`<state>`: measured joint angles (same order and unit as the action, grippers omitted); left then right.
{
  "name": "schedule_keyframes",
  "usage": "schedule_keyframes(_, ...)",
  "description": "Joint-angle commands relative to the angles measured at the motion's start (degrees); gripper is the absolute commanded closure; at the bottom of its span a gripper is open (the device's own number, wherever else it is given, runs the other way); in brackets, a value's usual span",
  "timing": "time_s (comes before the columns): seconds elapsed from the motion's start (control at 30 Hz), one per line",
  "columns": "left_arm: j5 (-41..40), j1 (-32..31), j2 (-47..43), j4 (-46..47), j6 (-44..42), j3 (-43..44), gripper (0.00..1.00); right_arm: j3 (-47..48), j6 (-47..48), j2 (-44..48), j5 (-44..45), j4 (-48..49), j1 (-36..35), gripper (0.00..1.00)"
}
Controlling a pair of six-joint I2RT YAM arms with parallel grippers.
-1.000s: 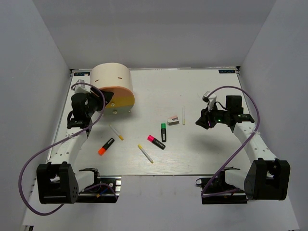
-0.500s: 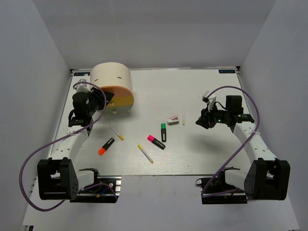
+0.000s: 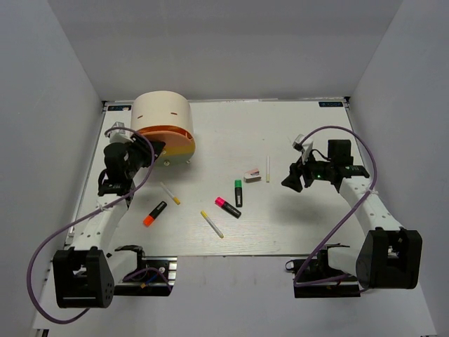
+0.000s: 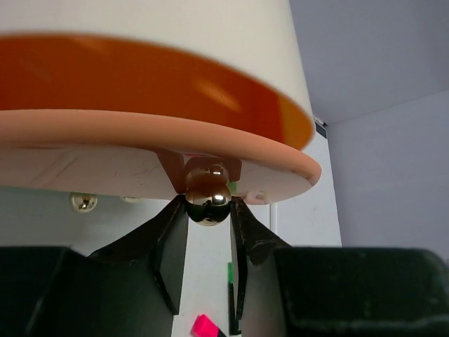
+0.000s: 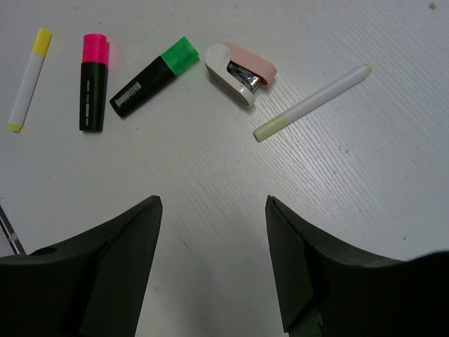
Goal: Sort the stationery into containers
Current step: Open the drawer in the storage box.
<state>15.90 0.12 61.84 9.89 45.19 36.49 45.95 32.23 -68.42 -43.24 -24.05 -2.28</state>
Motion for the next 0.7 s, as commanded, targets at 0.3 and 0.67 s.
schedule_keyframes(0.3, 1.15, 0.14, -12.71, -9.45, -3.18, -5.55, 0.65, 2.65, 3.54, -2.77, -3.95, -1.87, -0.53, 0.17)
schedule_keyframes(0.67, 0.10, 0.14, -14.55, -18.49, -7.04, -3.09, 0.00, 7.46, 34.34, -11.01, -9.23, -6.79, -3.60, 0.09)
